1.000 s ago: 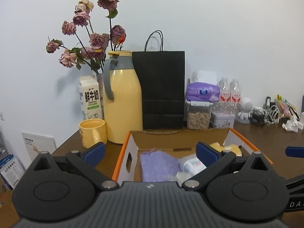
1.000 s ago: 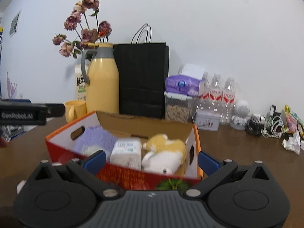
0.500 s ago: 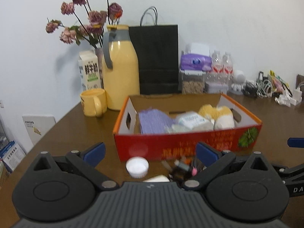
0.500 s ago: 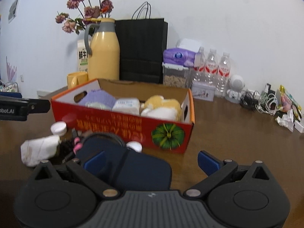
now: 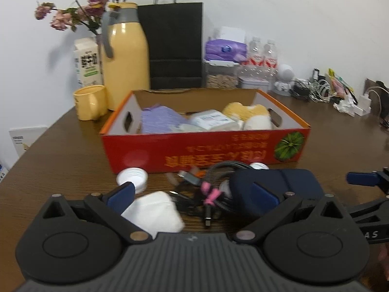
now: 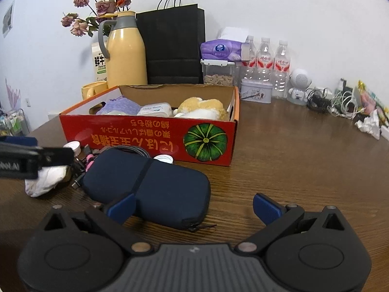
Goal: Organize objects
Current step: 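Move both tools back toward the navy zippered case on the table, then grasp the navy zippered case with both grippers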
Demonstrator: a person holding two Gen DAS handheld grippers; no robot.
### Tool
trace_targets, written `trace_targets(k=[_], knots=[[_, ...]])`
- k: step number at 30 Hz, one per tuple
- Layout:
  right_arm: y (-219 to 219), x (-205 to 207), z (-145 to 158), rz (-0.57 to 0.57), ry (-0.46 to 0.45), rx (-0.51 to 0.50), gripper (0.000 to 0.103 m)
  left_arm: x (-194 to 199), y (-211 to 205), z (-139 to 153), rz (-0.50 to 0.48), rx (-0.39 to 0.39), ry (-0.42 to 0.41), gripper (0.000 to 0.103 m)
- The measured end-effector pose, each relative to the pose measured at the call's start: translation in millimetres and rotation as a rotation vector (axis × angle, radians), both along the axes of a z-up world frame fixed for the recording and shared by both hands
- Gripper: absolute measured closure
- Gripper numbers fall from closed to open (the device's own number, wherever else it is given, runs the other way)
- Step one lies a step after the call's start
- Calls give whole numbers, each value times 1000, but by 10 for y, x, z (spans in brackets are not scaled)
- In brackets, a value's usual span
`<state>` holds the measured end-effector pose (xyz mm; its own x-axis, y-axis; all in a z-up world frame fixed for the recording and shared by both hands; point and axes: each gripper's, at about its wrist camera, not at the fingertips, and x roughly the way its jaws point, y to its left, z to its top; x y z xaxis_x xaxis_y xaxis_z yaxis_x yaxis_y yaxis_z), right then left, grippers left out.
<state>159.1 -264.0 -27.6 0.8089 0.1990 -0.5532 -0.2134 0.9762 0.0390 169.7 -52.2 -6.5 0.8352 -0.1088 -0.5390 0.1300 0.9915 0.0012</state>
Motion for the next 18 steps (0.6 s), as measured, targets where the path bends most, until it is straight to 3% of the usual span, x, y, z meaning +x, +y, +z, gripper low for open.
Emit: trace_targets(k=[8, 15, 18], knots=[[-119, 173, -84, 15, 42, 127, 0, 99, -168, -79, -35, -47, 47, 4], [-254, 240, -156, 4, 62, 236, 11, 171, -211, -103, -59, -91, 69, 36], [-313, 276, -190, 12, 79, 302, 19, 202, -212, -127, -79, -128, 88, 45]])
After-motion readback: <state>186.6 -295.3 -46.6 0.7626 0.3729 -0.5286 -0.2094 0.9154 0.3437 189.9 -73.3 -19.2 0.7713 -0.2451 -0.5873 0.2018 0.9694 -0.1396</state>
